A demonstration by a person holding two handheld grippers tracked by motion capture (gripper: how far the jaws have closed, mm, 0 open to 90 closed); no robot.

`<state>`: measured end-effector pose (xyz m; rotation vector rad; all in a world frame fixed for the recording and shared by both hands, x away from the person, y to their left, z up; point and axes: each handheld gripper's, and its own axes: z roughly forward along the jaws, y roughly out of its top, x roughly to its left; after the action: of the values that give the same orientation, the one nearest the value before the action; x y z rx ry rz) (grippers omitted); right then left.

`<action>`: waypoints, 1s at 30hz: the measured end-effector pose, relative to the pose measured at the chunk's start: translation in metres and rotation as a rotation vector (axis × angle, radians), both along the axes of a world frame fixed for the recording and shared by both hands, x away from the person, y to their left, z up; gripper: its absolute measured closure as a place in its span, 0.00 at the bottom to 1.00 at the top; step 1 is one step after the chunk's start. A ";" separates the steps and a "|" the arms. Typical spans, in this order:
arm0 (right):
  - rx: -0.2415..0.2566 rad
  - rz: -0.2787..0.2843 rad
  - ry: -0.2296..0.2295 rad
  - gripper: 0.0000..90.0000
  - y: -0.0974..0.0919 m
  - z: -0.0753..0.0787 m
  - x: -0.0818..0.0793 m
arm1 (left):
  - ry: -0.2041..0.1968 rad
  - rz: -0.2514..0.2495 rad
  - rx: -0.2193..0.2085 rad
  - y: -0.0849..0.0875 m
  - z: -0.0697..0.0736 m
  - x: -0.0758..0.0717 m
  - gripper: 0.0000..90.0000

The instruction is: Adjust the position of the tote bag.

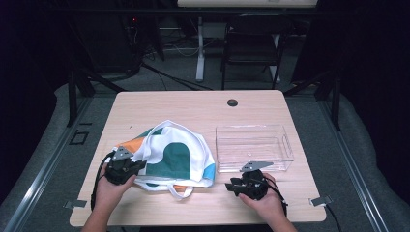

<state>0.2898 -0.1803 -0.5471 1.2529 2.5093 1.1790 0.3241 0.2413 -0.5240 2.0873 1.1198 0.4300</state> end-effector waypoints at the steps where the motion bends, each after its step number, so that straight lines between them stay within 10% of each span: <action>1: 0.006 0.001 -0.002 0.73 0.001 0.001 -0.001 | -0.003 -0.001 -0.003 0.000 0.001 0.000 0.97; 30: -0.028 0.133 -0.156 0.70 0.045 0.042 0.001 | -0.056 0.024 -0.026 0.002 0.050 0.012 0.98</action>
<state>0.2904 -0.1348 -0.5050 0.9603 2.5174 1.2136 0.3361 0.2431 -0.4738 2.0283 1.1130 0.4800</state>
